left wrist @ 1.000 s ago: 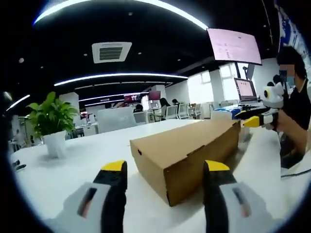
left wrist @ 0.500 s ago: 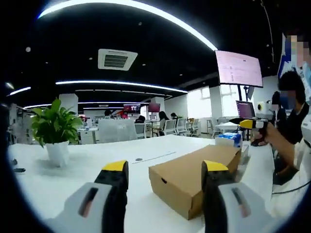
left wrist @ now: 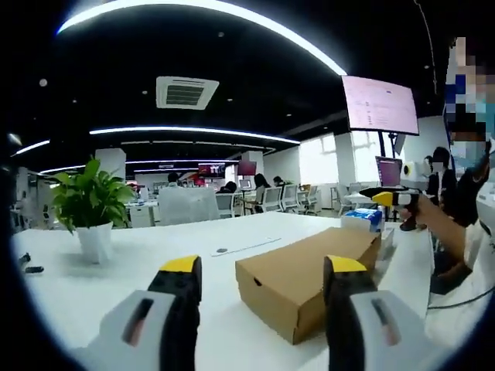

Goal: Operate the shoe box by opening the lid, removing the specified soft item, and placing it in the target area until the item is outside and the box remains undamaged.

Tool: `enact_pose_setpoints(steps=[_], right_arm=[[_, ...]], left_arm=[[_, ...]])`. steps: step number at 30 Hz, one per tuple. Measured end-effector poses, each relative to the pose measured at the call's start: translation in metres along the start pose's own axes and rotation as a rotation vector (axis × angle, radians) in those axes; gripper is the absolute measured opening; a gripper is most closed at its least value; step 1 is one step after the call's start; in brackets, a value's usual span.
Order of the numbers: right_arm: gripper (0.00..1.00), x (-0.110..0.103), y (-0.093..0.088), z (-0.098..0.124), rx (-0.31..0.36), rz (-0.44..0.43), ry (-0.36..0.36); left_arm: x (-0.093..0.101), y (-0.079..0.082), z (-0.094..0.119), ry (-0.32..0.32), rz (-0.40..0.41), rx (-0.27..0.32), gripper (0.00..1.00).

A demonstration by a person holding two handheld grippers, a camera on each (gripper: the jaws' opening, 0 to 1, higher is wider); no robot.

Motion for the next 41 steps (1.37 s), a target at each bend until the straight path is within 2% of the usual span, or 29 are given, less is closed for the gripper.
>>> enact_pose_setpoints(steps=[4,7,11,16,22,25,34,37,39,41], right_arm=[[0.53,-0.003,-0.005,0.001,-0.033,0.087,-0.019],[0.52,-0.008,-0.009,0.0,-0.047,0.113,-0.019],[0.52,-0.011,-0.008,0.002,-0.044,0.129,-0.032],[0.52,-0.01,-0.007,0.004,-0.034,0.11,-0.049],[0.51,-0.01,-0.011,0.006,-0.044,0.091,-0.049],[0.51,-0.01,-0.014,0.006,-0.057,0.094,-0.037],[0.48,-0.012,-0.017,0.006,-0.057,0.099,-0.028],[0.47,-0.015,-0.016,0.004,-0.044,0.098,-0.033],[0.47,-0.017,-0.017,0.0,-0.037,0.091,-0.037],[0.47,-0.019,-0.018,-0.004,-0.037,0.086,-0.032]], left_arm=[[0.002,-0.008,-0.002,-0.005,0.005,-0.027,0.66],[0.005,-0.009,-0.002,-0.016,0.02,-0.026,0.66],[0.003,-0.004,-0.006,-0.001,-0.001,-0.009,0.64],[0.006,0.002,-0.009,-0.024,-0.001,0.011,0.64],[0.005,0.004,-0.014,-0.023,0.008,0.028,0.64],[0.007,0.003,-0.012,-0.011,0.005,0.026,0.67],[0.007,-0.004,-0.005,-0.003,0.025,0.025,0.63],[0.007,0.001,-0.003,-0.01,0.021,0.063,0.56],[0.008,0.006,-0.001,-0.018,0.035,0.09,0.57],[0.008,0.017,0.002,-0.008,0.019,0.16,0.58]])
Point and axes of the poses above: the point that each gripper's makers call its tool centre point, and the gripper's own axes: z roughly backward along the fingers, x roughly to its right, y roughly out of its top, the point moved 3 cm from there along z, roughly backward along the fingers, and after that the axes turned 4 degrees about y, right-handed, at the moved point
